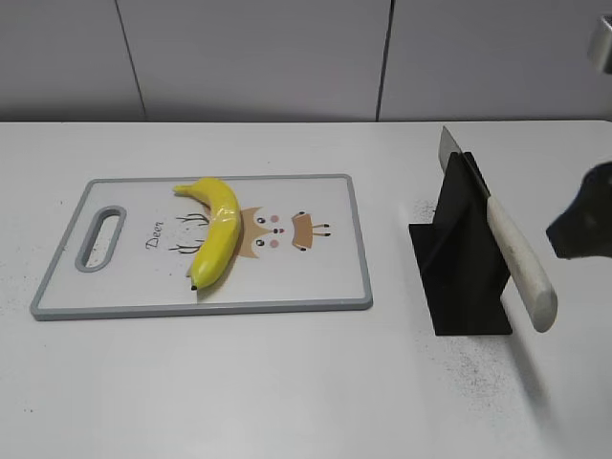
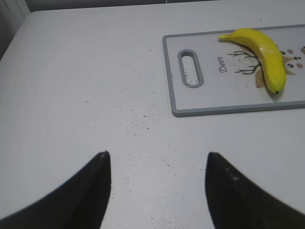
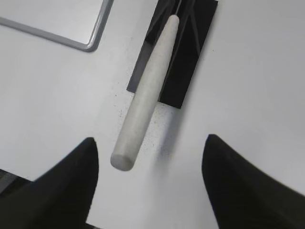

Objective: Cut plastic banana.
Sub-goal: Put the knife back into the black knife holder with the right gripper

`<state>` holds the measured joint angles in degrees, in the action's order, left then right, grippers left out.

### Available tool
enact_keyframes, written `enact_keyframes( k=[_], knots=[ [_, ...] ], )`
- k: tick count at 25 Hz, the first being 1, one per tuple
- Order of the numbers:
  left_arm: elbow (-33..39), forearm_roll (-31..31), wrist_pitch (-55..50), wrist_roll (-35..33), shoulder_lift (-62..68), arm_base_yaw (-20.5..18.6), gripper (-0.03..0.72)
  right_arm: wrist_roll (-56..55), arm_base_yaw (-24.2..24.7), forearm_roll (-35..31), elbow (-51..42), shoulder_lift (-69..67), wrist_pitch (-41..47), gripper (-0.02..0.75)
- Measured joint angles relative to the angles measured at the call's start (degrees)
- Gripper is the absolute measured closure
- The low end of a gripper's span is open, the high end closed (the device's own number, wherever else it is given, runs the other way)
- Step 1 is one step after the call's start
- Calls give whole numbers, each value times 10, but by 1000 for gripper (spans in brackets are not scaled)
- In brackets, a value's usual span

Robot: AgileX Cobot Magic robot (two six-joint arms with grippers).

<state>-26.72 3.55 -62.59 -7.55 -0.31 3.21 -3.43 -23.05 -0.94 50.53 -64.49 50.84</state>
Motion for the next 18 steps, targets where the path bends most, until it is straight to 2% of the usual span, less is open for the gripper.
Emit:
enact_keyframes(
  k=[11,18],
  knots=[
    [0,0,0,0,0,0,104,34,0,31,-165,179,-20,223],
    [0,0,0,0,0,0,109,34,0,33,-207,298,-14,223]
  ],
)
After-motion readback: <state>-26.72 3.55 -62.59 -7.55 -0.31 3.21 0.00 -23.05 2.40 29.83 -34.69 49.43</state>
